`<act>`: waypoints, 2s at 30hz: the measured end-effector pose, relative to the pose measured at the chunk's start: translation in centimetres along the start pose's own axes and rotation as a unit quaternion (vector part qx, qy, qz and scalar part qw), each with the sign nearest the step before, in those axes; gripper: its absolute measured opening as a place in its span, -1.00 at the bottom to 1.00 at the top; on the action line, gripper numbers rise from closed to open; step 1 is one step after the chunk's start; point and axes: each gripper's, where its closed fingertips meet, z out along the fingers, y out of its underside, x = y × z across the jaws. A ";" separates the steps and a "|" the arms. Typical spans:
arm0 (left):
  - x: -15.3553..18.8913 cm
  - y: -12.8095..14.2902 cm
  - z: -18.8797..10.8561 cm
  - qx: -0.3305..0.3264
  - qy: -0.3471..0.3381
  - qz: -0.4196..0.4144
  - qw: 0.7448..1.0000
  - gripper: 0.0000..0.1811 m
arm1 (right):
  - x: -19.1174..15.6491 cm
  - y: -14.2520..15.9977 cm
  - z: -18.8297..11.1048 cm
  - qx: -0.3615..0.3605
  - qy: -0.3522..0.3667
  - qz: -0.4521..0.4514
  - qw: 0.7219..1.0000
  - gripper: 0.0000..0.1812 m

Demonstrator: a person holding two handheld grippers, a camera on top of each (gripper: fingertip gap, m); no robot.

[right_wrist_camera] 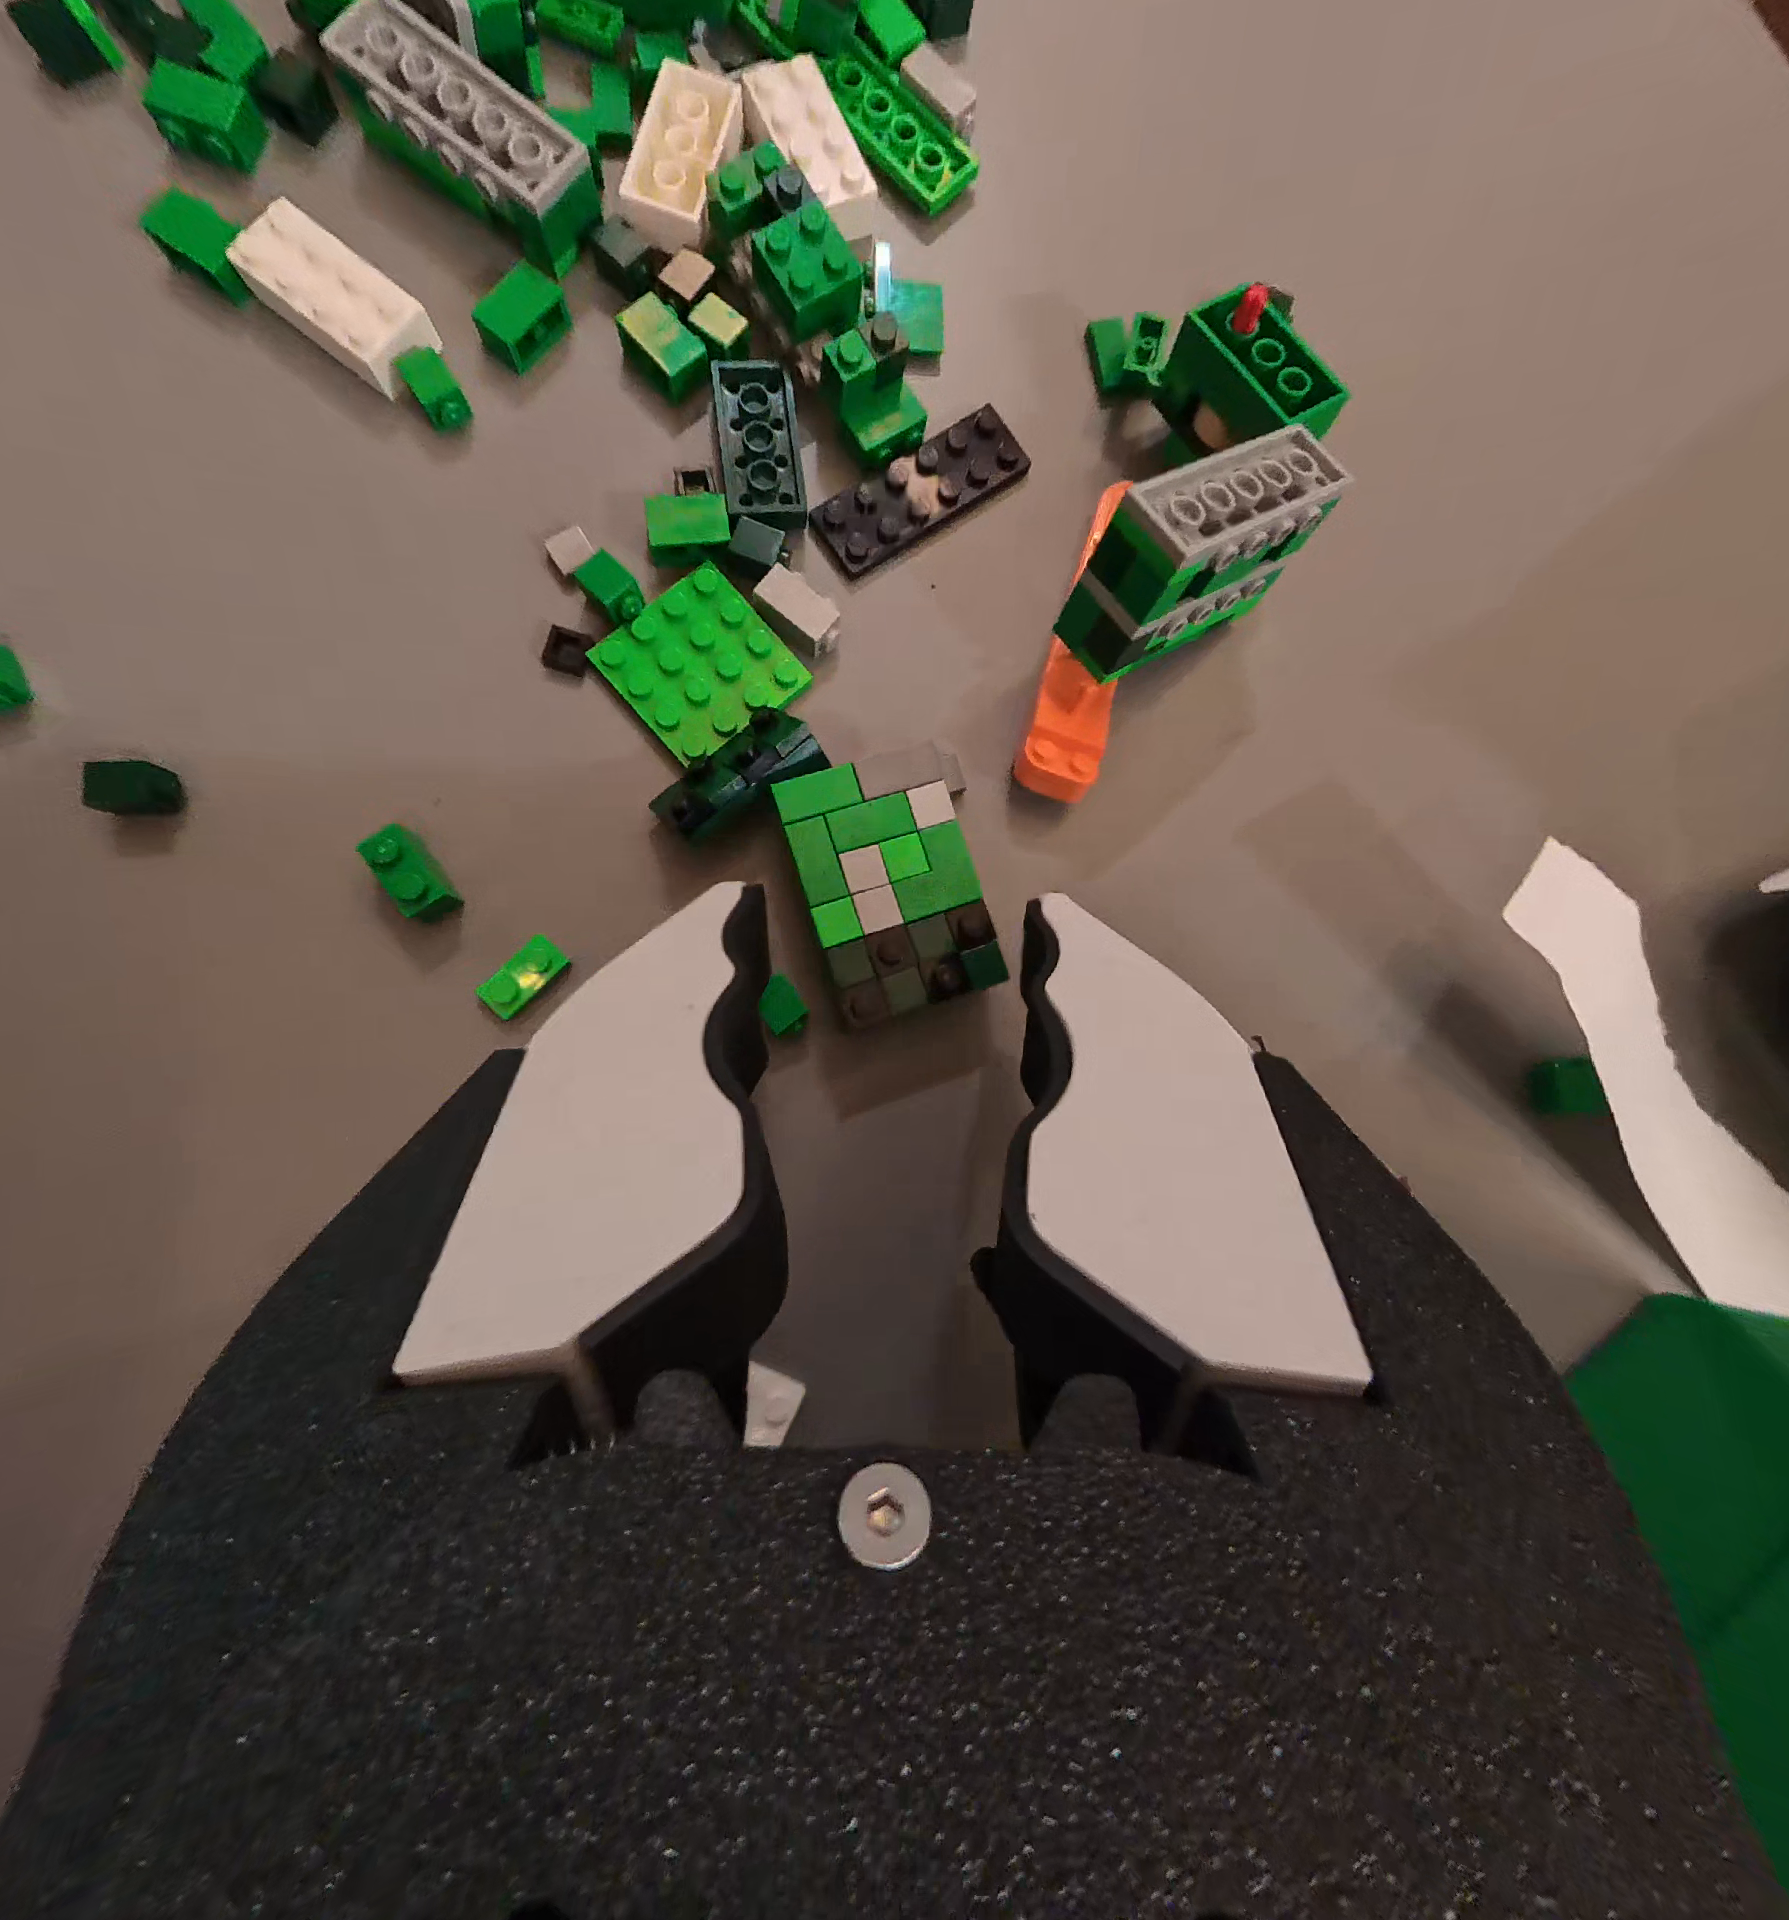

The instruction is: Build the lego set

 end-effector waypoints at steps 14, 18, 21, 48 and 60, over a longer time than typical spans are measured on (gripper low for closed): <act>0.1 0.2 0.1 -0.006 0.003 -0.002 1.000 -0.95 | -0.4 -4.1 -1.3 0.111 -0.112 0.089 0.983 -0.64; 0.1 0.2 0.1 -0.009 0.005 -0.003 1.000 -0.96 | -0.3 -3.9 -0.6 0.105 -0.104 0.082 0.986 -0.64; 0.1 0.3 0.2 -0.010 0.005 -0.003 1.000 -0.95 | -0.8 -4.9 0.0 0.119 -0.098 0.062 0.986 -0.64; -0.8 -0.5 -0.4 0.016 -0.026 -0.004 1.000 -0.94 | -4.5 -8.5 2.8 0.068 -0.029 -0.024 0.997 -0.69; -0.4 -0.1 -0.1 0.004 -0.014 -0.003 1.000 -0.94 | -5.7 -7.3 5.6 -0.014 -0.082 -0.075 0.994 -0.77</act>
